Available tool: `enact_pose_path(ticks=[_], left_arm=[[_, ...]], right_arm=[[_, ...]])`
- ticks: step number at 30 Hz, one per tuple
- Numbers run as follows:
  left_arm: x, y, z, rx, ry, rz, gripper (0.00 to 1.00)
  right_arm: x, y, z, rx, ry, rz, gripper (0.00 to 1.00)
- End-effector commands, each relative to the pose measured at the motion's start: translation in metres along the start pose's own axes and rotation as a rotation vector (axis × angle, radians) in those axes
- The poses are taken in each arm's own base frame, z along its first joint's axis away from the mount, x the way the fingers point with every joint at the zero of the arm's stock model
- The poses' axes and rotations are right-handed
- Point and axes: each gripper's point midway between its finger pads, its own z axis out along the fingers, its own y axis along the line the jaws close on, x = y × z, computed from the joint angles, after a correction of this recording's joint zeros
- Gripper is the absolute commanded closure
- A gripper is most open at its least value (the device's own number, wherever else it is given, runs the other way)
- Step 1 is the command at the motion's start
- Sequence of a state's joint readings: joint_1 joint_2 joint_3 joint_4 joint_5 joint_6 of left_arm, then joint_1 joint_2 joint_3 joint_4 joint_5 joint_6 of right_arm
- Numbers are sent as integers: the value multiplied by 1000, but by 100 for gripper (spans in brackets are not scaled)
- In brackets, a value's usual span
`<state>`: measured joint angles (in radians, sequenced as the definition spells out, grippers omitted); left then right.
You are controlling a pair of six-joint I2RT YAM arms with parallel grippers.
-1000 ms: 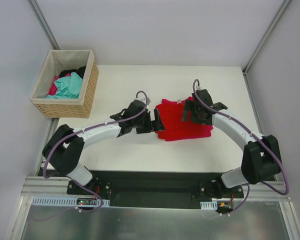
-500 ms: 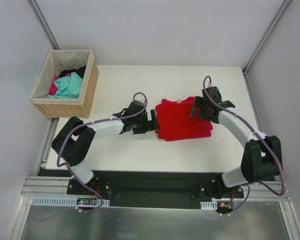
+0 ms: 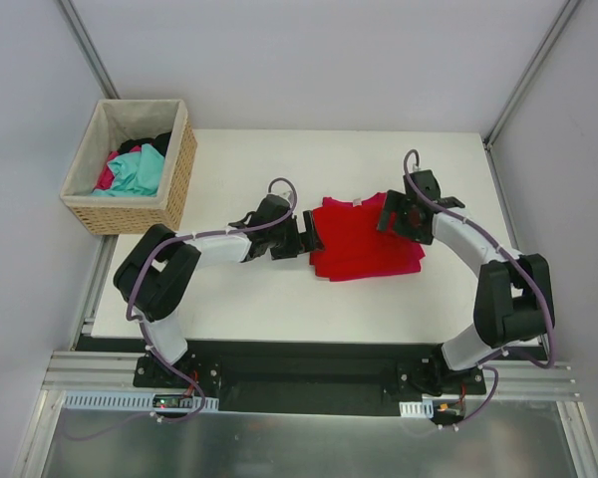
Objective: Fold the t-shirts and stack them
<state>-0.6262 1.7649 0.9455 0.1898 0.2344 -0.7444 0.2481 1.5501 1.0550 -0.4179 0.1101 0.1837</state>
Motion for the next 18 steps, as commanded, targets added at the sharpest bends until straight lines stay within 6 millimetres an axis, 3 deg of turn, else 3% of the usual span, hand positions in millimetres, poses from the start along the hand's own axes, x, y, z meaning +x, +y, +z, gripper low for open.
enact_pose_path(ticks=[1, 18], left_arm=[[-8, -5, 2, 23, -6, -7, 4], [-16, -8, -5, 36, -25, -14, 5]], right_arm=[[-22, 25, -7, -68, -50, 12, 7], [2, 15, 26, -46, 13, 25, 9]])
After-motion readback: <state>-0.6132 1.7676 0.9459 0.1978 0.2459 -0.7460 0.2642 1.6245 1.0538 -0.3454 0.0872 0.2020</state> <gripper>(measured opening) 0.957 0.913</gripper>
